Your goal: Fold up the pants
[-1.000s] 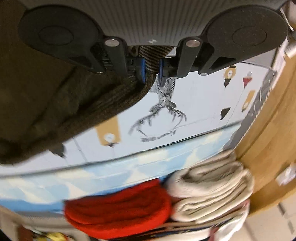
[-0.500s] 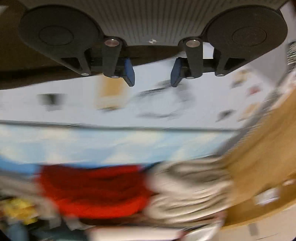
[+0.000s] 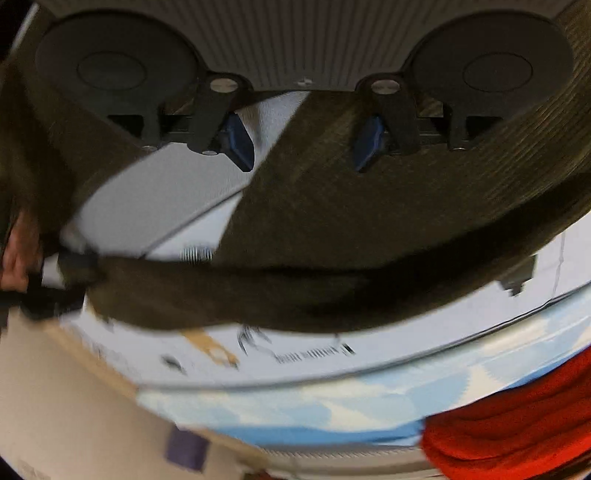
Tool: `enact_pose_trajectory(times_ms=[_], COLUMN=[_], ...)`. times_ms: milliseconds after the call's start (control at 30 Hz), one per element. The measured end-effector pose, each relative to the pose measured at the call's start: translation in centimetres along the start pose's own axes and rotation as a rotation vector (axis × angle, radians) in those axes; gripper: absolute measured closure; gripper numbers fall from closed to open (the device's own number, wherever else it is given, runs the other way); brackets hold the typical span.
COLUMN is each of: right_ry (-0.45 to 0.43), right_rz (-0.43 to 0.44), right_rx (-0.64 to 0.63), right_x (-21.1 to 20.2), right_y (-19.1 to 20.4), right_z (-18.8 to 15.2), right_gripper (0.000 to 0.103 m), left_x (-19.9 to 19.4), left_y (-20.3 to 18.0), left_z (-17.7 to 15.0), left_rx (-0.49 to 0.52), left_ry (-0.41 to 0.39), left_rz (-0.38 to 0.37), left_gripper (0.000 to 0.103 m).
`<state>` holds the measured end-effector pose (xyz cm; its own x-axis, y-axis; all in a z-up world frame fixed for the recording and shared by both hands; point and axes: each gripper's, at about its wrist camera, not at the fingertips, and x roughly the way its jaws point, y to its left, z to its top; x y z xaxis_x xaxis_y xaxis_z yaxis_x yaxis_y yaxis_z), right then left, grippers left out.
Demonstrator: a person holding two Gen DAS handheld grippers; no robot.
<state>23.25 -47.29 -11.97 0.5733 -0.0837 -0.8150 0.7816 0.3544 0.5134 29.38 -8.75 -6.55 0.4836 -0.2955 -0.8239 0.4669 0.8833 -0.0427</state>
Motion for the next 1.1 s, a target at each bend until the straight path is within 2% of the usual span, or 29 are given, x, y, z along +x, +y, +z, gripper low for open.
enact_pose_trajectory(times_ms=[67, 100, 133, 200, 267, 300, 367, 400, 433, 467, 533, 600, 633, 667, 767, 800, 1000, 1100], right_ry=[-0.024, -0.037, -0.049, -0.084, -0.147, -0.204, -0.316, -0.363, -0.422, -0.461, -0.467, -0.409, -0.351, -0.301, -0.143, -0.120, -0.055, -0.074], right_rz=[-0.017, -0.019, -0.022, -0.023, 0.014, 0.086, 0.368, 0.468, 0.535, 0.553, 0.469, 0.311, 0.211, 0.155, 0.113, 0.103, 0.194, 0.212], right_rx=[-0.008, -0.019, -0.025, -0.024, -0.049, -0.090, -0.214, -0.277, -0.322, -0.352, -0.350, -0.327, -0.311, -0.280, -0.151, -0.130, -0.194, -0.201], right_x=[-0.1, -0.1, -0.1, -0.2, -0.9, -1.6, -4.3, -5.7, -6.9, -7.6, -7.4, -5.7, -4.3, -3.1, 0.5, 1.3, 4.9, 6.6], right_y=[0.1, 0.2, 0.2, 0.6, 1.7, 2.9, 6.4, 7.9, 8.8, 9.2, 8.6, 7.3, 6.7, 5.8, 3.0, 2.6, 3.9, 4.5], right_z=[0.3, 0.4, 0.5, 0.8, 1.4, 2.0, 3.5, 4.0, 4.2, 4.3, 4.5, 4.6, 4.7, 4.9, 5.3, 5.2, 5.0, 5.9], right_gripper=[0.091, 0.092, 0.094, 0.096, 0.096, 0.096, 0.096, 0.094, 0.088, 0.064, 0.032, 0.034, 0.038, 0.040, 0.040, 0.040, 0.040, 0.040], left_x=[1.2, 1.9, 2.2, 2.2, 1.6, 1.2, -0.3, -1.0, -1.4, -1.6, -2.1, -2.0, -1.9, -1.9, -1.4, -1.5, -0.4, -0.3], left_y=[-0.8, -0.7, -0.5, 0.1, 0.0, 0.1, 0.4, 0.6, 1.0, 1.3, 1.6, 1.5, 1.5, 1.4, 0.6, 0.4, 0.0, 0.3], left_z=[-0.4, -0.8, -0.9, -0.7, -0.4, 0.2, 0.6, 0.6, 0.5, 0.3, -0.5, -1.2, -1.5, -1.5, -1.5, -1.7, -2.0, -2.4], left_rx=[0.039, 0.050, 0.054, 0.041, 0.069, 0.096, 0.144, 0.162, 0.177, 0.197, 0.245, 0.276, 0.284, 0.289, 0.309, 0.316, 0.343, 0.338], left_ry=[0.018, 0.040, 0.057, 0.044, 0.030, 0.018, -0.009, -0.013, -0.008, 0.002, 0.026, 0.041, 0.043, 0.044, 0.046, 0.046, 0.085, 0.094], left_rz=[0.035, 0.066, 0.089, 0.082, 0.089, 0.086, 0.058, 0.016, -0.019, -0.048, -0.105, -0.126, -0.122, -0.118, -0.087, -0.079, -0.052, -0.047], left_gripper=[0.058, 0.082, 0.086, 0.094, 0.095, 0.096, 0.096, 0.096, 0.096, 0.096, 0.096, 0.096, 0.096, 0.096, 0.096, 0.095, 0.093, 0.085])
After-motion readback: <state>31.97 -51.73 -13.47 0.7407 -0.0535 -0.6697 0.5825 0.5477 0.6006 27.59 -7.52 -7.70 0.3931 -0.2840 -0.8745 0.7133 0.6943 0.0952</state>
